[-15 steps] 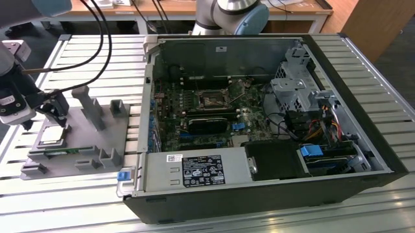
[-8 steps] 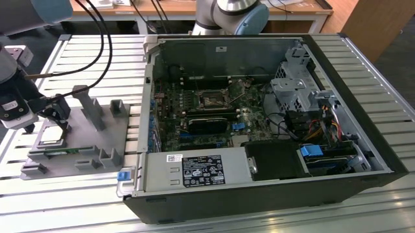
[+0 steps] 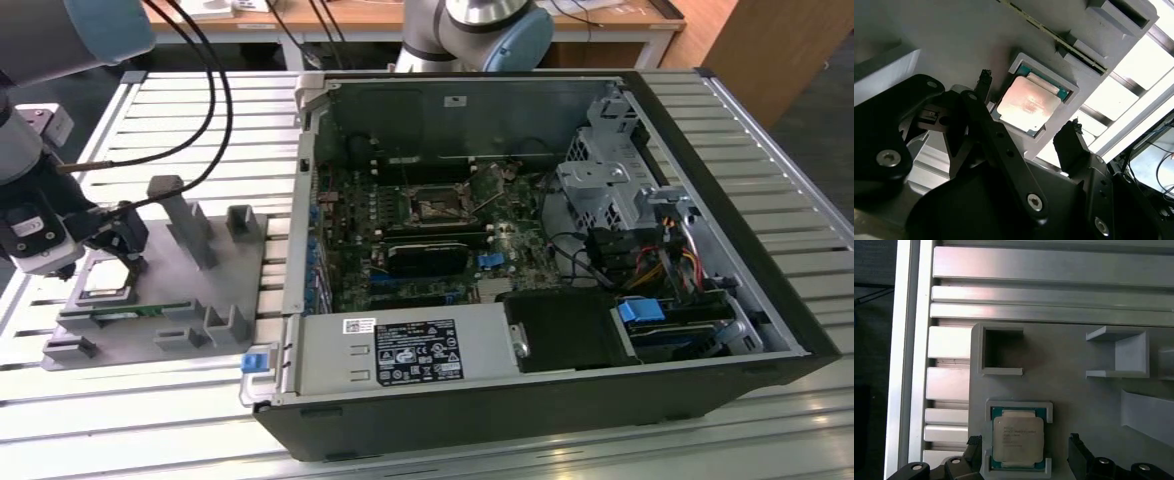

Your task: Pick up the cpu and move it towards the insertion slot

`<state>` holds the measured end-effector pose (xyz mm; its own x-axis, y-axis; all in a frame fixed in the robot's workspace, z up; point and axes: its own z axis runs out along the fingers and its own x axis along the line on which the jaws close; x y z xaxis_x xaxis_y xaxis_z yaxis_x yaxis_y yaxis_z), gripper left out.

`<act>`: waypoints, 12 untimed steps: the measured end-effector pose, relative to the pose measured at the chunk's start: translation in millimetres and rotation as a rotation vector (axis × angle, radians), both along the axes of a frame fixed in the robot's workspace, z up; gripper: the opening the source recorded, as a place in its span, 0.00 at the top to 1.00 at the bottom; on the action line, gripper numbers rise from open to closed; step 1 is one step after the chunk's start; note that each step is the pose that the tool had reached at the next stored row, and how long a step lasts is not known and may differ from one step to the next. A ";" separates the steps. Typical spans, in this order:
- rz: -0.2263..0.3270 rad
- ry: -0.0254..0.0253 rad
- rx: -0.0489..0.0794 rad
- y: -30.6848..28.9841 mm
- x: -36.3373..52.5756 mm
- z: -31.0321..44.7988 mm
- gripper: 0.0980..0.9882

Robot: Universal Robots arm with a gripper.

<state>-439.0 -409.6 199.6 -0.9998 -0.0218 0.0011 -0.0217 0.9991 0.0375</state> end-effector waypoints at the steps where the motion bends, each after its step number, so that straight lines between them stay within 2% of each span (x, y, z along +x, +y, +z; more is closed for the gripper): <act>1: 0.000 0.0000 0.000 0.0 -0.2 -1.2 0.24; 12: 0.000 -0.0001 0.002 -0.1 -2.1 -11.4 0.24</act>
<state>-441.1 -409.7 188.1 -0.9998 -0.0218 0.0009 -0.0217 0.9990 0.0394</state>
